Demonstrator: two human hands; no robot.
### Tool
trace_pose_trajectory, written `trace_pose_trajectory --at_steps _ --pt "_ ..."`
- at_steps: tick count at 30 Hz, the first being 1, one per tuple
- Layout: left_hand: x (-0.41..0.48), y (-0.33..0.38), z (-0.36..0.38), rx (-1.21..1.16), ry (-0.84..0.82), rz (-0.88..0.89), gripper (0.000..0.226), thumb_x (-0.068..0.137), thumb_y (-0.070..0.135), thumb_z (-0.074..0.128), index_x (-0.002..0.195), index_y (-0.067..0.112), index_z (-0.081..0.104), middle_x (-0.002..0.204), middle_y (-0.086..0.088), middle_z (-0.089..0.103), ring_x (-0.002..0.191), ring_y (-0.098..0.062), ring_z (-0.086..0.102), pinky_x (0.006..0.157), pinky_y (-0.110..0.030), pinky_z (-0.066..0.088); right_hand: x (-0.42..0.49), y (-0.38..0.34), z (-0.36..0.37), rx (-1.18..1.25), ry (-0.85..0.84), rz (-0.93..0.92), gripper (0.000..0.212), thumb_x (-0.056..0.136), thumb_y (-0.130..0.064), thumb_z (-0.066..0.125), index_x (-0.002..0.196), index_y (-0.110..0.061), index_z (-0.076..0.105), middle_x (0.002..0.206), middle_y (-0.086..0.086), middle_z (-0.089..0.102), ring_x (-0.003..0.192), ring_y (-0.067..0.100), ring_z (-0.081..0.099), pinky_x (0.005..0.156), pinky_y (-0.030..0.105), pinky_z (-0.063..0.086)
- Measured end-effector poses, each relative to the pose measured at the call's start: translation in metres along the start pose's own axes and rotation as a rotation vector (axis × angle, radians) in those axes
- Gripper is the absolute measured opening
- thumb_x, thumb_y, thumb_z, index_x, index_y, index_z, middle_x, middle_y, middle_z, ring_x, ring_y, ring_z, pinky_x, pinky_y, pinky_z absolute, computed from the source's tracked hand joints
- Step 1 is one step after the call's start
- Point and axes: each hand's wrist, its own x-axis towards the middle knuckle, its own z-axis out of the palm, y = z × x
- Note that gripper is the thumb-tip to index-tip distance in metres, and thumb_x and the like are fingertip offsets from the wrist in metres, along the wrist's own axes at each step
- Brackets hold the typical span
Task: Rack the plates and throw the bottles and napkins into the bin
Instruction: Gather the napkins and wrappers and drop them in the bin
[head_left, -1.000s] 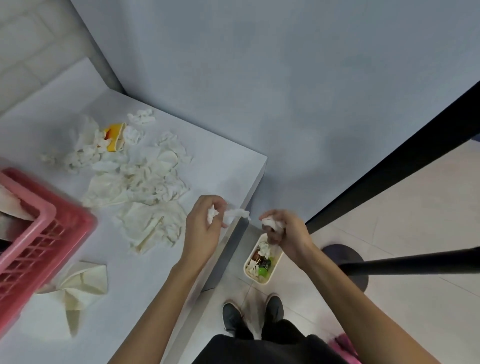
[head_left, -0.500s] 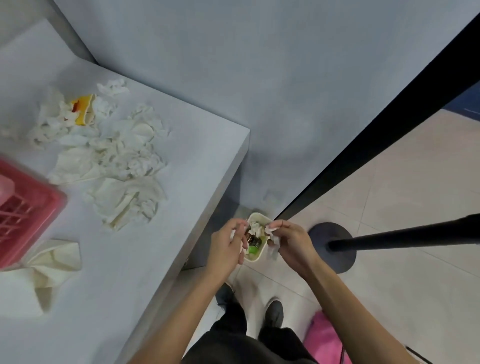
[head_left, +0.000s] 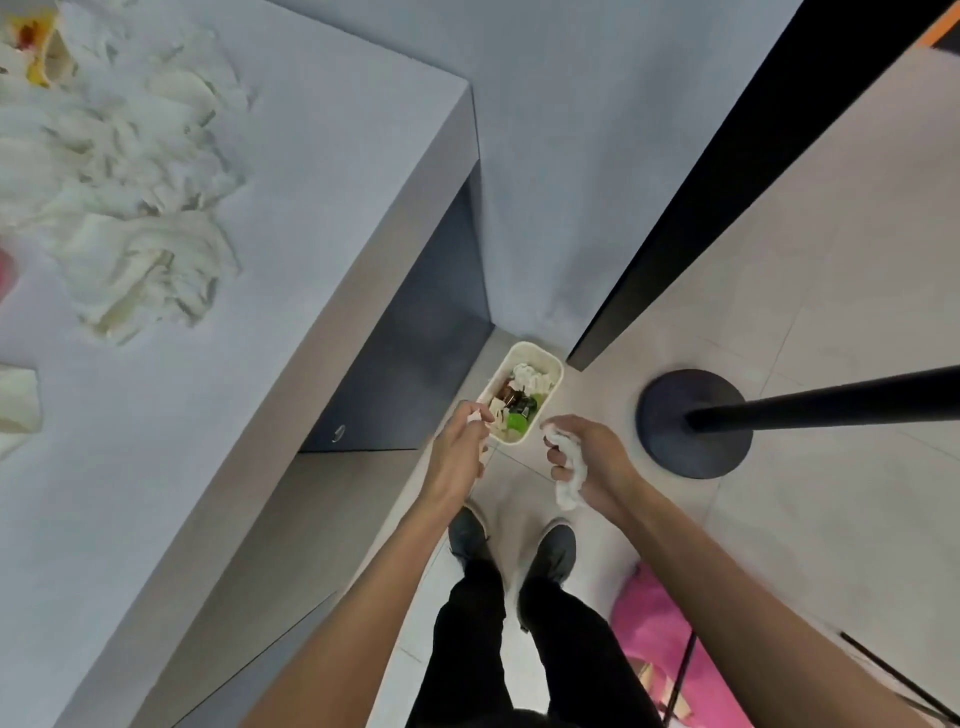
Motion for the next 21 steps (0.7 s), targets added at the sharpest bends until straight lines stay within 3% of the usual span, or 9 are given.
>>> trace_pose_trajectory --at_steps 3,8,13,15,18,21 --pt "0.036 -0.033 0.010 0.027 -0.070 -0.015 0.035 0.087 -0.002 0.038 0.084 0.027 0.056 0.093 0.004 0.054 0.082 -0.017 0.050 0.063 -0.034 0.044 0.041 0.008 -0.013 0.055 0.084 -0.024 0.010 0.088 -0.010 0.048 0.095 -0.006 0.053 0.068 0.006 0.049 0.050 0.013 0.033 0.047 0.023 0.018" --pt "0.120 -0.108 0.033 0.095 -0.210 -0.005 0.044 0.087 -0.009 0.046 0.095 0.034 0.053 0.098 0.001 0.056 0.096 -0.024 0.058 0.071 -0.038 0.054 0.132 0.026 -0.039 0.171 0.131 -0.062 0.022 0.093 -0.012 0.038 0.089 -0.002 0.057 0.066 0.008 0.050 0.054 0.015 0.036 0.049 0.024 0.025" --pt "0.213 -0.182 0.057 0.236 -0.295 0.072 0.044 0.087 0.010 0.066 0.109 0.044 0.050 0.108 0.004 0.063 0.106 -0.021 0.064 0.087 -0.045 0.058 0.233 0.040 -0.065 0.141 0.143 -0.211 0.020 0.086 0.005 0.042 0.083 -0.003 0.060 0.075 0.009 0.058 0.053 0.015 0.050 0.042 0.022 0.036" --pt "0.255 -0.206 0.069 0.360 -0.303 0.130 0.039 0.082 0.018 0.071 0.107 0.045 0.058 0.113 -0.001 0.066 0.102 -0.022 0.064 0.089 -0.044 0.056 0.270 0.040 -0.080 0.084 0.118 -0.299 0.021 0.084 0.009 0.044 0.083 -0.003 0.061 0.075 0.008 0.059 0.057 0.014 0.054 0.043 0.021 0.037" --pt "0.321 -0.234 0.089 0.656 -0.292 0.256 0.039 0.088 0.011 0.068 0.124 0.025 0.062 0.110 -0.005 0.066 0.090 -0.022 0.060 0.079 -0.024 0.045 0.321 0.042 -0.098 0.082 0.086 -0.375 0.021 0.084 0.010 0.047 0.078 -0.005 0.061 0.068 0.004 0.061 0.058 0.012 0.056 0.047 0.021 0.039" --pt "0.380 -0.248 0.113 0.963 -0.387 0.366 0.046 0.089 0.010 0.064 0.132 0.022 0.057 0.121 -0.009 0.062 0.103 -0.027 0.060 0.090 -0.032 0.048 0.362 0.042 -0.109 0.033 0.072 -0.451 0.023 0.083 0.009 0.046 0.075 -0.007 0.061 0.066 0.005 0.058 0.054 0.011 0.053 0.046 0.021 0.038"
